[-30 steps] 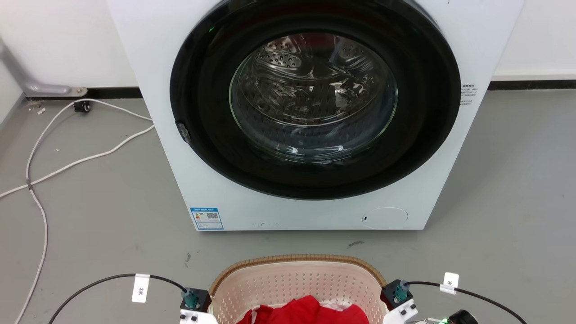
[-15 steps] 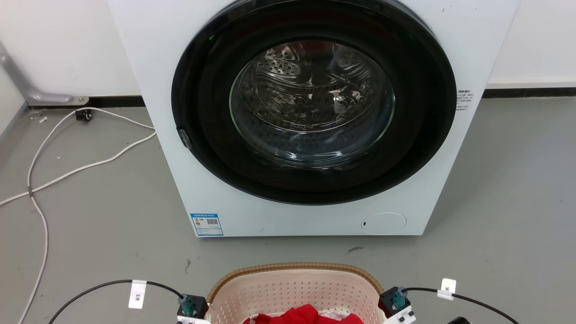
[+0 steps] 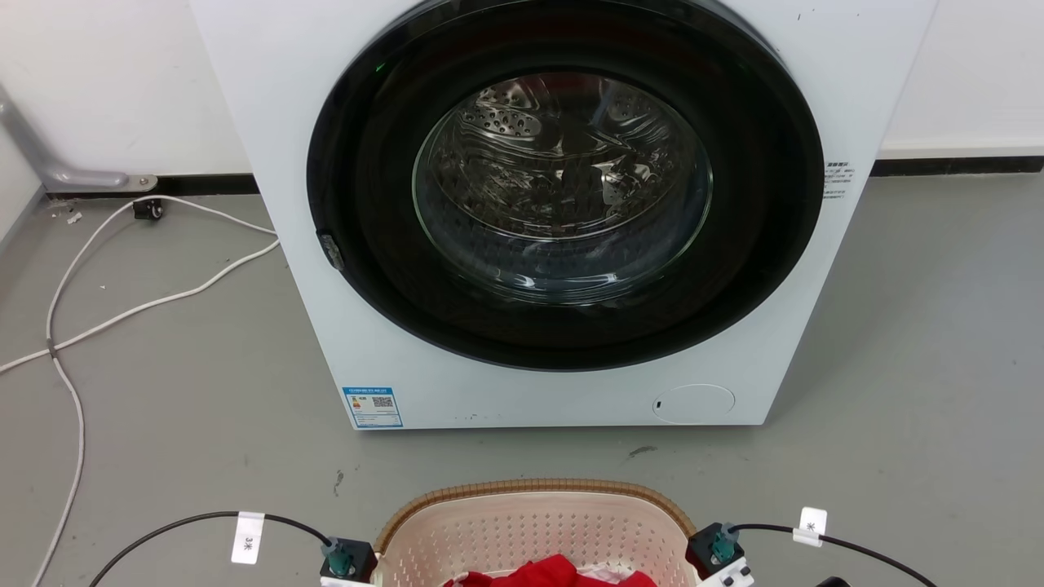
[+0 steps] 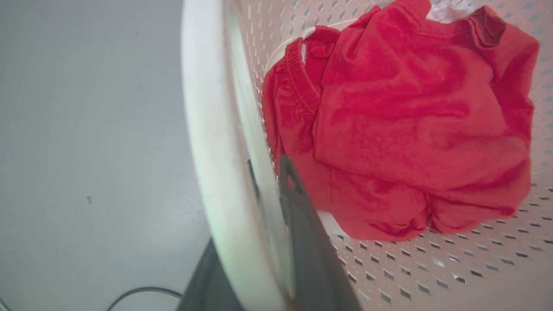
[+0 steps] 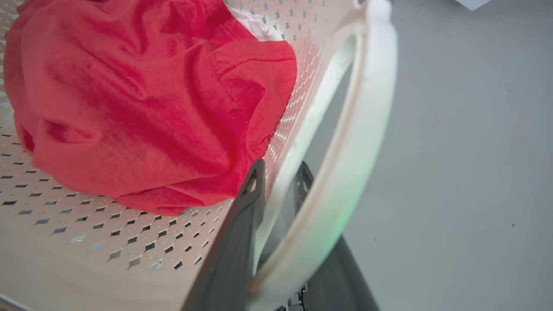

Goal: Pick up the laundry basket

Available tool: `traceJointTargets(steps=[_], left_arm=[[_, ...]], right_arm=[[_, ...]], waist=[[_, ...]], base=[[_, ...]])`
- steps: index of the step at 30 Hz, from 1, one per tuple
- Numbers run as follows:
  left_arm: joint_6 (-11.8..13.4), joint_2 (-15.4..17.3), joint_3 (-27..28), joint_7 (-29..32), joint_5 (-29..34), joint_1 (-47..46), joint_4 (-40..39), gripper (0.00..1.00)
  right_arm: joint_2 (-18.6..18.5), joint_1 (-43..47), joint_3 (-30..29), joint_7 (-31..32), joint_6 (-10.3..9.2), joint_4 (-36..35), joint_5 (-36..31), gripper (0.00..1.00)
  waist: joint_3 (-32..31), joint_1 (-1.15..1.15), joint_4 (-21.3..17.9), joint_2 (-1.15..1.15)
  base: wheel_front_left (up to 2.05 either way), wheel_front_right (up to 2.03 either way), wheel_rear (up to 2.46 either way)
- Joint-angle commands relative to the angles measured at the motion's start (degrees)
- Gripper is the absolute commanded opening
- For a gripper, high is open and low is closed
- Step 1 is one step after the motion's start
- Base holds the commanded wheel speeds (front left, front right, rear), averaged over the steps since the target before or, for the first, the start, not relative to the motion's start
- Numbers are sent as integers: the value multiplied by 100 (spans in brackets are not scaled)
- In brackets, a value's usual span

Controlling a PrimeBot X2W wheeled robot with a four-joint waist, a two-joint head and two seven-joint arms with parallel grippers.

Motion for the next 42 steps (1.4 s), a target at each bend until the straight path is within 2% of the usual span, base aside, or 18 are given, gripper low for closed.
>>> traceJointTargets(steps=[1,42], left_arm=[[-20,79,-17,-74,-10,-148,-10,0],[-19,121,-784,-348,-750,-308,152,0]], right_arm=[[-70,-12,86,0,20,41,-15,0],[-106,-118,793,-192,20,183,683,0]], waist=[[-2,0,3,-1],[19,0,31,-1]], base=[[0,0,0],[0,0,0]])
